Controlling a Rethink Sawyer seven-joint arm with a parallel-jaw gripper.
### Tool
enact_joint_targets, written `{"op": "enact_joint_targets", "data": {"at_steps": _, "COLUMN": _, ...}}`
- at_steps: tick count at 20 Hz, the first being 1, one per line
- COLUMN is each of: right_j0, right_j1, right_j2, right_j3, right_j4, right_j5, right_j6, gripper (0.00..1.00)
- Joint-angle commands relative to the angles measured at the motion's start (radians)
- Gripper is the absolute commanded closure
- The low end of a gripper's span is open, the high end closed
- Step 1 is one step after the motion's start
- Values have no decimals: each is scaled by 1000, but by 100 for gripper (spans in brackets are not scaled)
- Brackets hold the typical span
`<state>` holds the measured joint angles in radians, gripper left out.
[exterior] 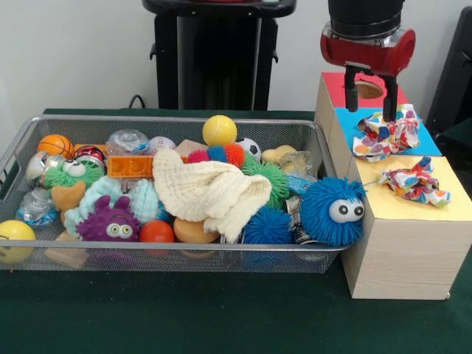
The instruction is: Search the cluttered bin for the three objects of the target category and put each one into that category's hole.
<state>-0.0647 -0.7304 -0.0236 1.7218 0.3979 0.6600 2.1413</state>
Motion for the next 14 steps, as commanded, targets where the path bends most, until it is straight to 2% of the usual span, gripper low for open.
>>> {"op": "enact_joint_targets", "data": {"at_steps": 1, "right_j0": -32, "right_j1": -36, "right_j2": 108, "right_j3": 134, "right_j4": 82, "right_j5": 91, "right_j6": 115, "gripper": 0}}
{"op": "enact_joint_targets", "data": {"at_steps": 5, "right_j0": -38, "right_j1": -67, "right_j2": 123, "right_j3": 184, "right_j4": 117, "right_j5": 54, "right_j6": 103, "gripper": 0}}
{"op": "enact_joint_targets", "data": {"at_steps": 9, "right_j0": -37, "right_j1": -61, "right_j2": 123, "right_j3": 209, "right_j4": 114, "right_j5": -3, "right_j6": 91, "gripper": 0}}
{"op": "enact_joint_targets", "data": {"at_steps": 11, "right_j0": -35, "right_j1": -38, "right_j2": 122, "right_j3": 196, "right_j4": 100, "right_j5": -41, "right_j6": 88, "gripper": 0}}
{"op": "enact_joint_targets", "data": {"at_steps": 14, "right_j0": -12, "right_j1": 10, "right_j2": 77, "right_j3": 164, "right_j4": 14, "right_j5": -137, "right_j6": 80, "gripper": 0}}
